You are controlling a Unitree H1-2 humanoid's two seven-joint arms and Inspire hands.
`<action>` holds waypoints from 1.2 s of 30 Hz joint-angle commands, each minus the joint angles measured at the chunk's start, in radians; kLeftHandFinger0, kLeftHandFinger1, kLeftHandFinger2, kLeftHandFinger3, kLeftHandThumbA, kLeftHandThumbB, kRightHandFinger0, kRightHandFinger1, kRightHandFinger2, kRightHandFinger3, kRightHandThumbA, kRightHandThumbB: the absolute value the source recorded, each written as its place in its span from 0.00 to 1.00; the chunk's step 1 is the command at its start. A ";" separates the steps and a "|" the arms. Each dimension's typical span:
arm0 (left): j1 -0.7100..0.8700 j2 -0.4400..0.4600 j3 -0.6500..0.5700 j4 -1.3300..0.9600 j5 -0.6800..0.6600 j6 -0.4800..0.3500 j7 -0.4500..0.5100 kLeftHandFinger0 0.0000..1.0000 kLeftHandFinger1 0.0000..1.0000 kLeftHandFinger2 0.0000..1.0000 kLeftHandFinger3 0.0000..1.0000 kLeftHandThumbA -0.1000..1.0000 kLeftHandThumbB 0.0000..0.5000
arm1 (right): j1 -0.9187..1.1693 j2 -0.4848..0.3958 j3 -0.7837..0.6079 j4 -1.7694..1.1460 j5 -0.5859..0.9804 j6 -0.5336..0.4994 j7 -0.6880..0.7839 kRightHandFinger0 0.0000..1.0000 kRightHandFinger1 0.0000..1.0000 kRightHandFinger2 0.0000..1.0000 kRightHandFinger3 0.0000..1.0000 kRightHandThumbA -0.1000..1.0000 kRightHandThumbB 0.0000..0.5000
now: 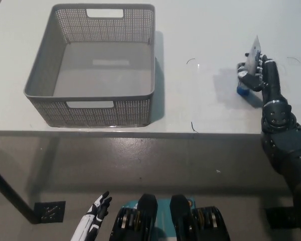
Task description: Use the right hand to pick up a shampoo and place it into a container on the left side
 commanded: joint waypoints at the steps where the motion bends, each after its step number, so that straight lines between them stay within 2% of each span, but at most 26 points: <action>1: -0.015 0.006 0.000 -0.031 0.010 -0.018 -0.001 1.00 1.00 1.00 1.00 1.00 0.48 | -0.076 -0.006 -0.010 0.006 0.013 -0.057 -0.105 0.00 0.10 0.52 0.47 0.00 0.28; 4: -0.015 0.005 0.001 -0.030 0.000 -0.019 -0.006 1.00 1.00 1.00 1.00 1.00 0.46 | -0.073 -0.011 -0.006 0.009 0.015 -0.060 -0.104 0.00 0.10 0.54 0.53 0.00 0.26; 9: -0.021 0.007 0.004 -0.025 0.002 -0.019 -0.004 1.00 1.00 1.00 1.00 1.00 0.46 | -0.079 -0.013 -0.025 0.009 0.042 -0.049 -0.095 0.00 0.17 0.61 0.64 0.00 0.23; 14: -0.024 0.009 0.004 -0.021 0.006 -0.021 -0.002 1.00 1.00 1.00 1.00 1.00 0.46 | -0.083 -0.012 -0.045 0.008 0.062 -0.053 -0.090 0.00 0.19 0.62 0.65 0.00 0.26; 17: -0.026 0.009 0.005 -0.026 0.001 -0.009 -0.006 1.00 1.00 1.00 1.00 1.00 0.48 | -0.086 -0.010 -0.046 0.004 0.062 -0.069 -0.095 0.00 0.18 0.59 0.62 0.00 0.28; 21: -0.026 0.009 0.006 -0.030 0.005 -0.004 -0.003 1.00 1.00 1.00 1.00 1.00 0.44 | -0.100 -0.002 -0.039 -0.031 0.055 -0.099 -0.108 0.00 0.12 0.53 0.57 0.00 0.31; 27: -0.026 0.008 0.007 -0.039 0.001 0.006 -0.005 1.00 1.00 1.00 1.00 1.00 0.43 | -0.121 0.014 -0.032 -0.130 0.047 -0.109 -0.115 0.00 0.19 0.62 0.66 0.00 0.28; 31: -0.034 0.011 0.008 -0.027 0.003 -0.005 -0.004 1.00 1.00 1.00 1.00 1.00 0.45 | -0.126 0.034 -0.030 -0.268 0.046 -0.067 -0.097 0.00 0.19 0.59 0.65 0.00 0.25; 34: -0.034 0.011 0.010 -0.035 0.004 0.004 -0.004 1.00 1.00 1.00 1.00 1.00 0.48 | -0.128 0.048 -0.021 -0.331 0.027 -0.039 -0.110 0.00 0.17 0.55 0.61 0.00 0.30; 35: -0.032 0.013 0.009 -0.038 0.006 0.004 -0.005 1.00 1.00 1.00 1.00 1.00 0.47 | -0.127 0.062 -0.026 -0.377 0.045 -0.032 -0.086 0.00 0.18 0.57 0.63 0.00 0.28; 36: -0.031 0.012 0.008 -0.039 0.006 0.005 -0.005 1.00 1.00 1.00 1.00 1.00 0.46 | -0.124 0.066 -0.023 -0.397 0.041 -0.019 -0.088 0.00 0.20 0.59 0.64 0.00 0.31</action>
